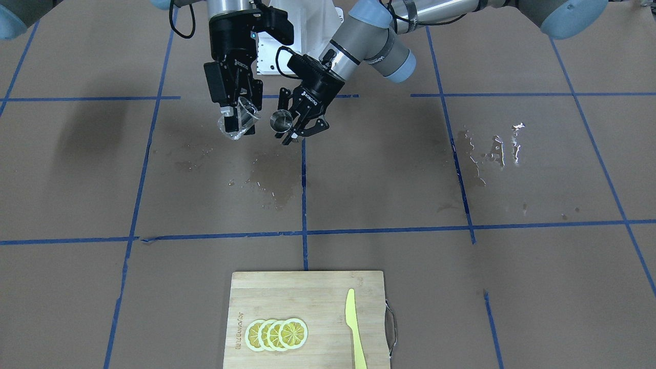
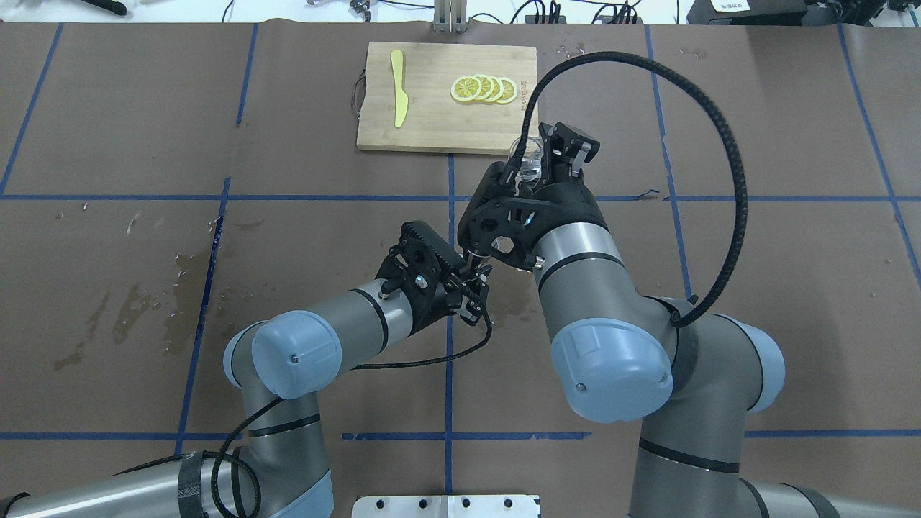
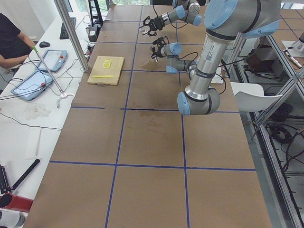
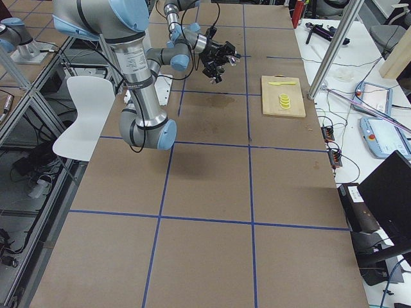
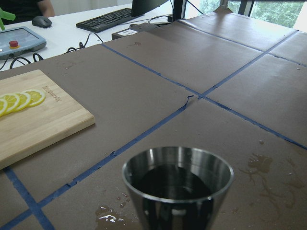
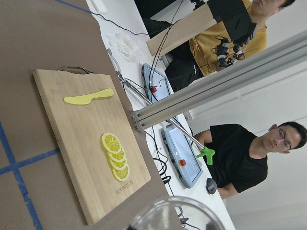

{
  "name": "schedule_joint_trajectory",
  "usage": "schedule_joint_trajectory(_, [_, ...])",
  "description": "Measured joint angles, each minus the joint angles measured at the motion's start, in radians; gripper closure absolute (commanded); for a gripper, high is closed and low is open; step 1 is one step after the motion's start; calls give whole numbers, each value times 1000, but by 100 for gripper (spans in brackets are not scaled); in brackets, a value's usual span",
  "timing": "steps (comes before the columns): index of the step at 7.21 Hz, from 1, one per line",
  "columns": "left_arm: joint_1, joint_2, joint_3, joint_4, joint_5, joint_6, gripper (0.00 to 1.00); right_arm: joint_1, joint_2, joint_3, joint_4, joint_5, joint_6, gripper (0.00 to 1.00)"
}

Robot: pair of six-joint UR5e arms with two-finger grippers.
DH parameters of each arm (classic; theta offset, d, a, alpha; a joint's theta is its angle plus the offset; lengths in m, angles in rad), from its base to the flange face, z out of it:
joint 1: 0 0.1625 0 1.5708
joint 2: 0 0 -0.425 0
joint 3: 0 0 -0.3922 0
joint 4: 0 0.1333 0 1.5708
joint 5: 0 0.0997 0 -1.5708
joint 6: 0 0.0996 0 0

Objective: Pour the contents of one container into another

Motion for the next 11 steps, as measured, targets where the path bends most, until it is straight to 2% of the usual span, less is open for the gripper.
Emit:
schedule_joint_trajectory(1, [-4, 1, -2, 0, 0, 0, 100, 8, -30, 15, 17, 19, 118, 100])
schedule_joint_trajectory(4, [-21, 5, -34, 1, 3, -9, 100, 13, -199, 19, 268, 42, 409, 100])
schedule_joint_trajectory(6, [-37, 31, -56, 1, 6, -84, 100, 13, -281, 21, 368, 57, 613, 100])
schedule_joint_trajectory(9, [-90, 148, -126, 4, 11, -371, 100, 14, -393, 25, 414, 124, 784, 100])
schedule_joint_trajectory(11, [-144, 279, -173, 8, 54, -436, 100, 14, -466, 13, 415, 176, 972, 100])
